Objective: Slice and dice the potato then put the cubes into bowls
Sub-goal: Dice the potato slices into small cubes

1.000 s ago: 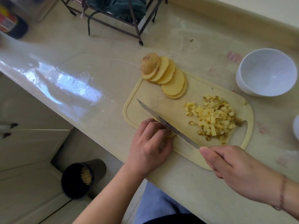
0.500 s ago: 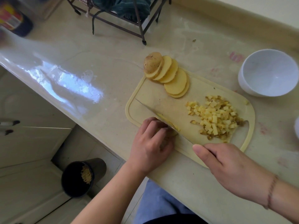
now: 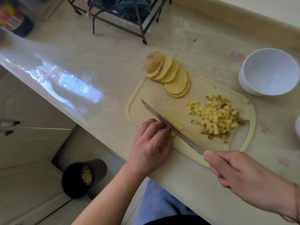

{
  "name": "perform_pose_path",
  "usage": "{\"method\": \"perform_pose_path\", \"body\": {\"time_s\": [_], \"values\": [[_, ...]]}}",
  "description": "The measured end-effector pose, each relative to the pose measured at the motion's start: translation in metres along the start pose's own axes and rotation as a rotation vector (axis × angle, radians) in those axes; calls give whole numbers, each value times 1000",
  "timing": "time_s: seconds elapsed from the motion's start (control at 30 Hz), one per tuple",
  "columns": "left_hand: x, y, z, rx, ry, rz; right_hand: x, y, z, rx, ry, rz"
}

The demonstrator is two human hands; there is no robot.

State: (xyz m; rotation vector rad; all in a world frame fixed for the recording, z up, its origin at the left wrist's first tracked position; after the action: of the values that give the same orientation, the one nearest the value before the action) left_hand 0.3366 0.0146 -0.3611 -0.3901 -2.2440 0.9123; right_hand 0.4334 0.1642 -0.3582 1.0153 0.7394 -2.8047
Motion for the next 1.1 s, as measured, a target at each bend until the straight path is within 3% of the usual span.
{"method": "perform_pose_path", "body": {"time_s": [0.3,0.7,1.1], "values": [[0,-1,1,-7,-3,-12,-10,-4,-16,-45,20,28],[3,-2,0,-28,-11,-16,18,7,3,-53,-96,-32],[-2,-5,-1,-11,20,-30,10,3,-1,-18,-44,-39]]}}
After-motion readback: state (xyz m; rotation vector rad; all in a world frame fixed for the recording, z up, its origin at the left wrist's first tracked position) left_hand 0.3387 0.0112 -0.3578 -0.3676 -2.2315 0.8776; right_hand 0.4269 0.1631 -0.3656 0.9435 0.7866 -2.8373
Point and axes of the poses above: each hand's wrist, its own x-axis towards the middle knuckle, its own y-axis out of the palm, z = x × y, the point moved 10 cm from there along x, towards the middle knuckle, and after that the axes turned 7 degrees about -z, right-handed, at the moved point
